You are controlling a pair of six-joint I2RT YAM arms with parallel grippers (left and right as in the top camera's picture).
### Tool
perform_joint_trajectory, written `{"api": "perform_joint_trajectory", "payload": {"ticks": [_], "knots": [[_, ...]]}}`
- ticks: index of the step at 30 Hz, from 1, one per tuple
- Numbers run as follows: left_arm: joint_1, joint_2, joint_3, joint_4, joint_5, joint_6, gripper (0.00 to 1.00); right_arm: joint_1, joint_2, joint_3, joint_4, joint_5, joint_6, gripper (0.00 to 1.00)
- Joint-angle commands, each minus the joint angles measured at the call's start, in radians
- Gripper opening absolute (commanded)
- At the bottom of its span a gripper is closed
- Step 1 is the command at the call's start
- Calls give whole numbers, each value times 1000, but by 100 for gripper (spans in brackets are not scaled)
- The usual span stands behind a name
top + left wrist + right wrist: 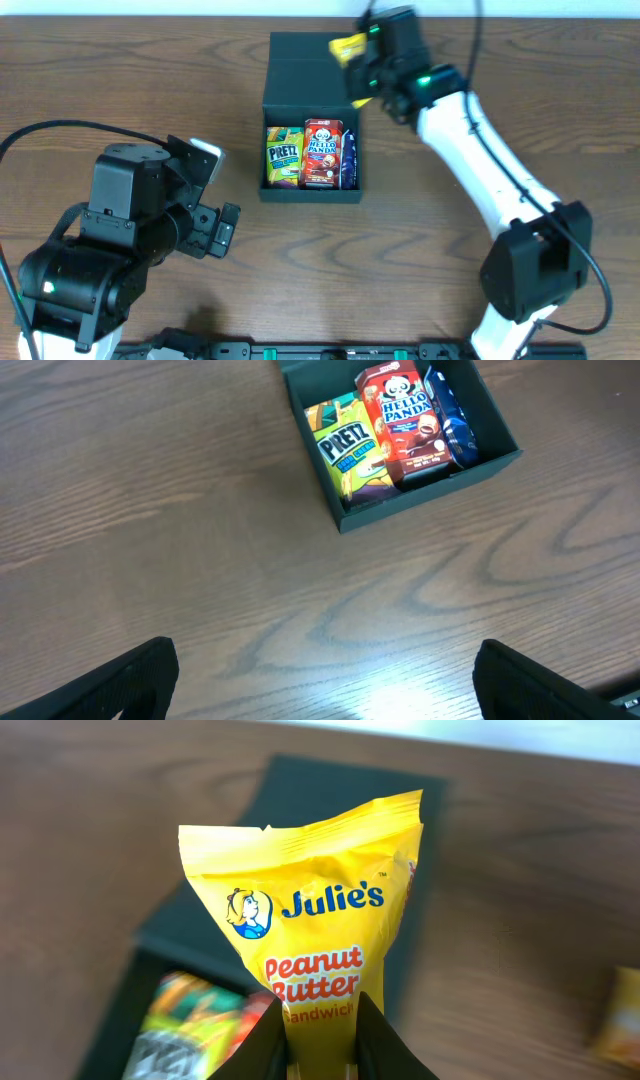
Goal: Pack container
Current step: 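Carry the peanut butter packet into the black box and release it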
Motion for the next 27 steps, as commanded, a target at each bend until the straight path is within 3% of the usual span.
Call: {"api": "perform_joint_trajectory", "payload": {"ticks": [1,7,27], "knots": [[8,-1,-2,-3,11,14,95,65,7,6,0,-10,16,17],[8,-1,-2,-3,11,14,95,146,45,5,-5,-10,78,16],[8,-1,-2,-3,11,14,95,309,153,3,-117,58,560,13]]}}
